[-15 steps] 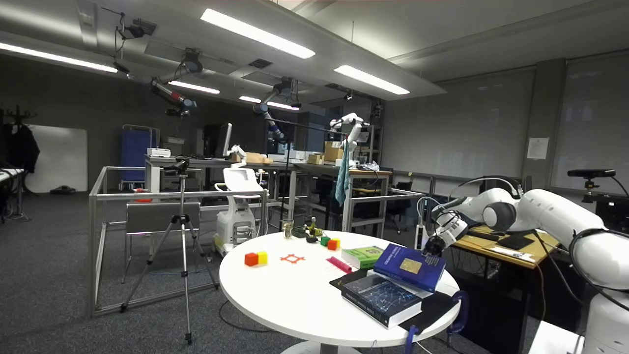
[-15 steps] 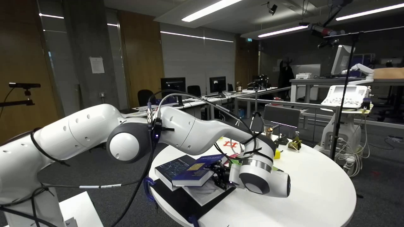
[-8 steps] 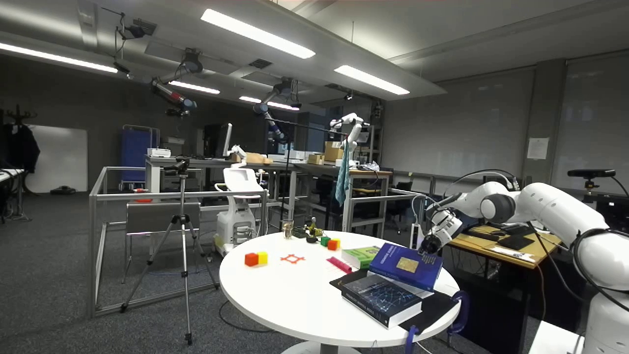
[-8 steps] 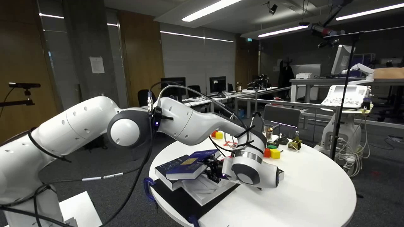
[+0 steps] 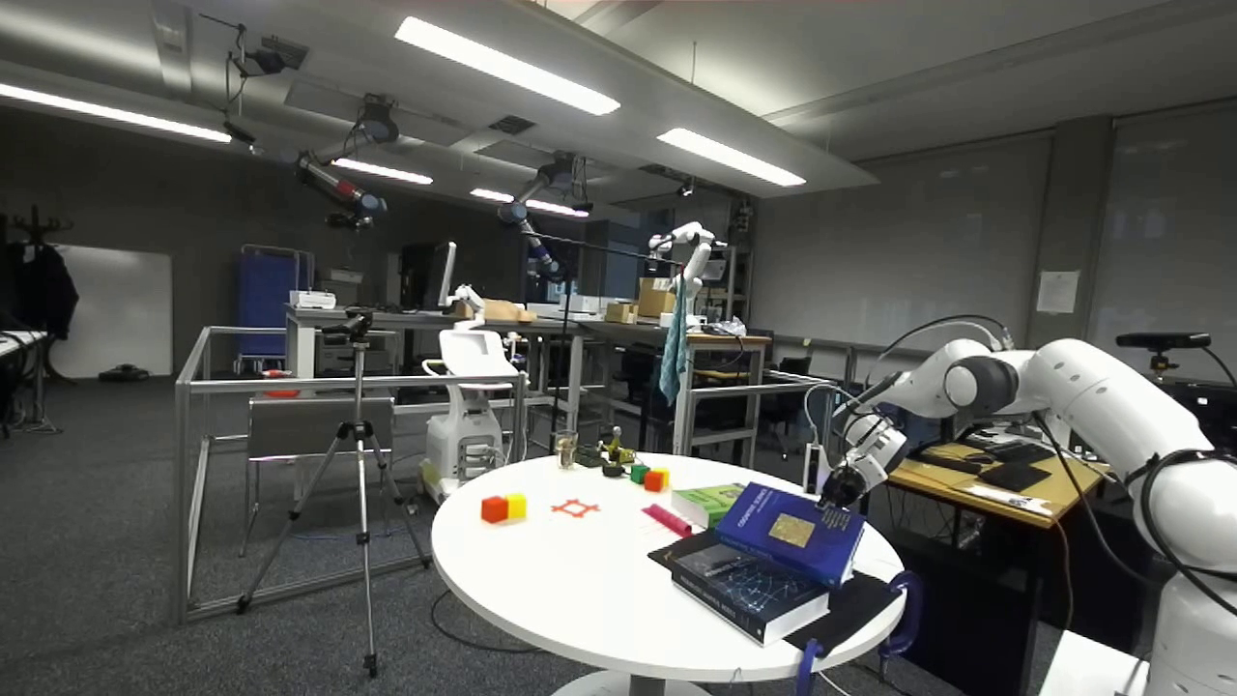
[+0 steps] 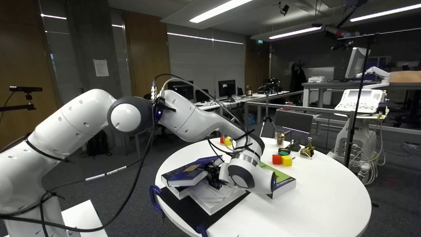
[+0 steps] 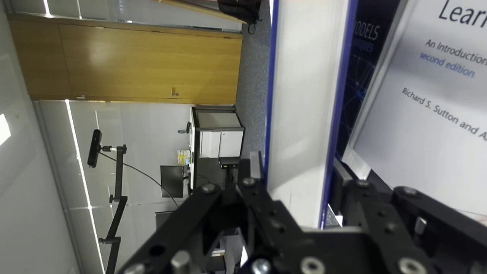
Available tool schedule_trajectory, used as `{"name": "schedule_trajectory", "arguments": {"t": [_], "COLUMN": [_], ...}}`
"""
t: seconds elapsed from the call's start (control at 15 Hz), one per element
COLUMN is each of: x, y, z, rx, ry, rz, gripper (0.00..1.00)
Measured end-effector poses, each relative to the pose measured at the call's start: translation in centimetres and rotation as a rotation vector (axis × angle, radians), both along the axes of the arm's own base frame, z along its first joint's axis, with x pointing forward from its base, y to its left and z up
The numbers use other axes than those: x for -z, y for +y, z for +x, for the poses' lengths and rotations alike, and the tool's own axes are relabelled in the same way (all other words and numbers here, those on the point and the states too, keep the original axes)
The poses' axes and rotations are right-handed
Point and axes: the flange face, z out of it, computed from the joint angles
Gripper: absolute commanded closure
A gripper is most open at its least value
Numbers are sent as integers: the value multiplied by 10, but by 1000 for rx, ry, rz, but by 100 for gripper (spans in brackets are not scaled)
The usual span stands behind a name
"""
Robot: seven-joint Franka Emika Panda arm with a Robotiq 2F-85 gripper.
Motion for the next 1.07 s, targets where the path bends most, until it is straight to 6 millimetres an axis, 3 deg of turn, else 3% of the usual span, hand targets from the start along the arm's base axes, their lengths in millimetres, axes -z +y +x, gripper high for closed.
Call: {"name": "schedule_trajectory", "arguments": {"t": [1.07], "x": [1], "y": [81], "z": [-40], "rx": [191], "ry": [-14], "rz": [-13], "gripper": [82]}}
